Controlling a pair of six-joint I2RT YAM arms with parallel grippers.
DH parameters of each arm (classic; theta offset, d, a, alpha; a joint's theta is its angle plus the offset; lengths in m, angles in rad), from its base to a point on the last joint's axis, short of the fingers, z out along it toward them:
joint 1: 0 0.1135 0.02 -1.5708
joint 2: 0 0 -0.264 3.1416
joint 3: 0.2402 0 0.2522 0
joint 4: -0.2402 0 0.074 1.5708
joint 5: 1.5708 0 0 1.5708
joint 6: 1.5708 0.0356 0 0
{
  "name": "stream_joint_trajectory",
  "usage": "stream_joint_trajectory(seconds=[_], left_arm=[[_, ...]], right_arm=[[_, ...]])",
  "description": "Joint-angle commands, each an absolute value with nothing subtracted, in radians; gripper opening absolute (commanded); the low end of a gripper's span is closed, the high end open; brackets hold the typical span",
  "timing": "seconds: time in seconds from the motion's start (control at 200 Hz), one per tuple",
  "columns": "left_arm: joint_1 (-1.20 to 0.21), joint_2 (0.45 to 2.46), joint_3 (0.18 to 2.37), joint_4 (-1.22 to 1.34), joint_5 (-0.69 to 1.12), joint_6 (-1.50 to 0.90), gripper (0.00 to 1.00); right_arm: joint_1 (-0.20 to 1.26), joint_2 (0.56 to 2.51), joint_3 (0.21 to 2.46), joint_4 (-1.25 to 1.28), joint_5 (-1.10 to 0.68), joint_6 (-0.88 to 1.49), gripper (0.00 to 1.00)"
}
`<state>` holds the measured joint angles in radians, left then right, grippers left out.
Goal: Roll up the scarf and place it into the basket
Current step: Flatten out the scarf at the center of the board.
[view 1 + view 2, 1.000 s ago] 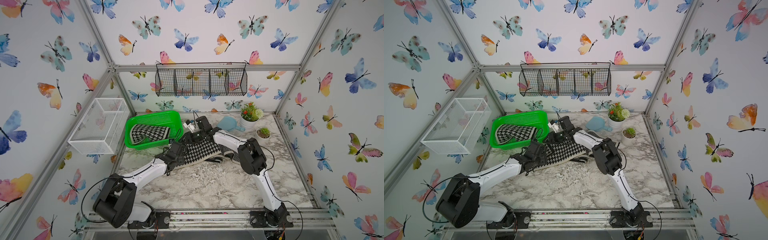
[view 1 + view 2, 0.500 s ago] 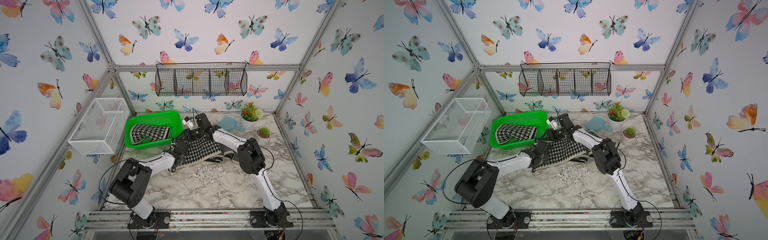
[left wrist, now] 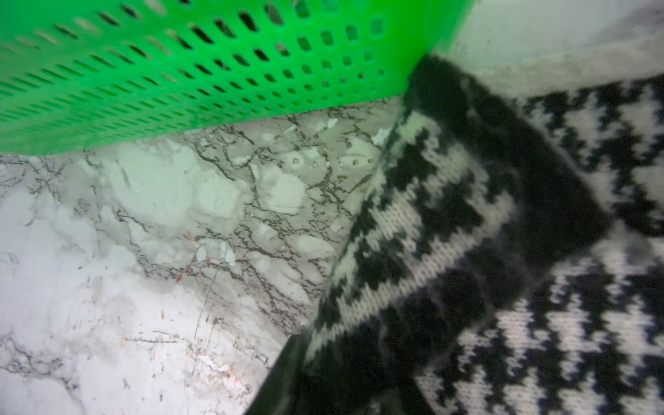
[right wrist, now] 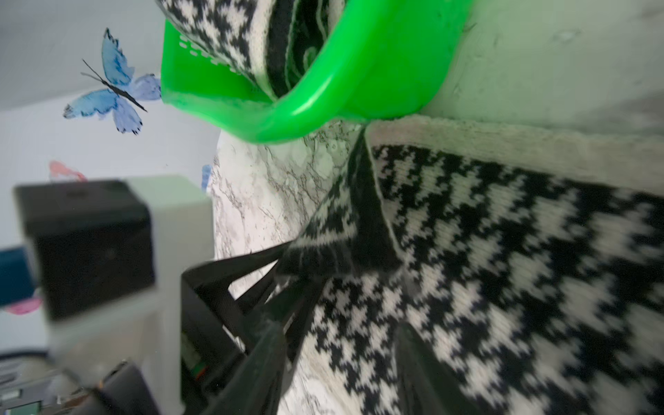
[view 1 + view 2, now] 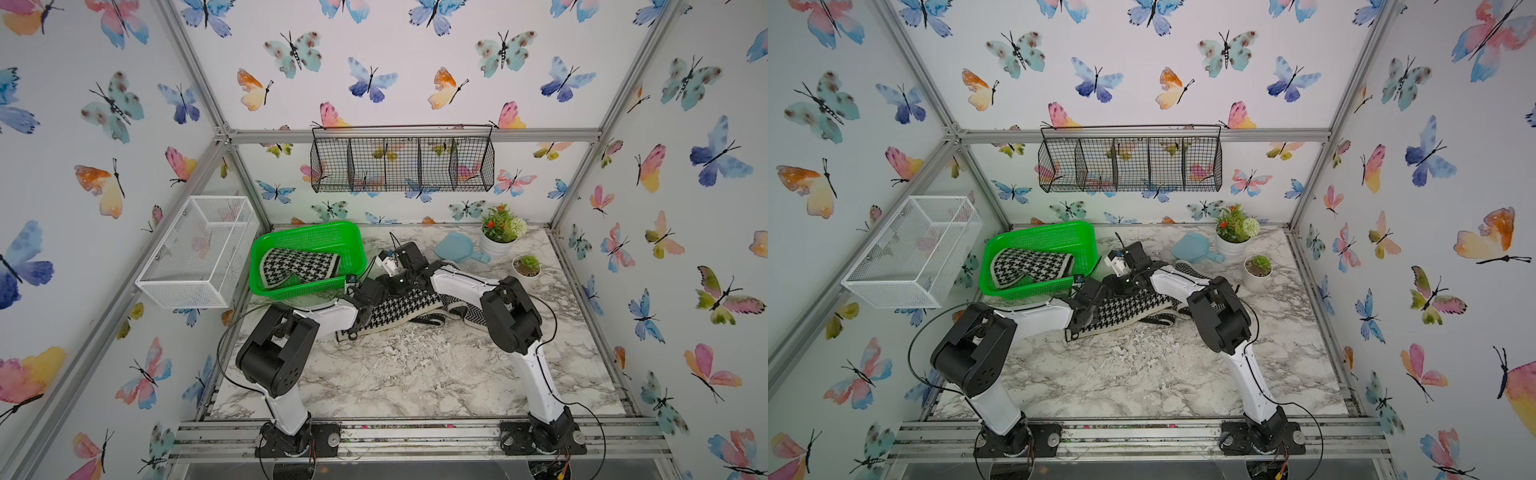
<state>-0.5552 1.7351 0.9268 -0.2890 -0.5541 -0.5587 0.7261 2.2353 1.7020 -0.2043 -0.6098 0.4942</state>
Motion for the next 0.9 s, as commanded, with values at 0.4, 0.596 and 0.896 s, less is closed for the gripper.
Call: stream_joint_trajectory(seconds=[0.4,0.596,0.896], left_arm=[[-0.537,1.590,0.966,-0.319,-0.475,-0.549,0.00],[-0.514,1.430,0.973,-0.332,-0.320,-0.536,0.00],[-0.472,1.303,1.024,-0.399,-0.180,-0.518,0.00]], right_arm=[[0.635,1.711,1.229,-0.226,-0.059,0.486,0.98],[0.463,1.463,0.957,-0.161,-0.028,0.516,0.98],[0.212,1.453,0.783,-0.162,-0.137,0.509,0.92]])
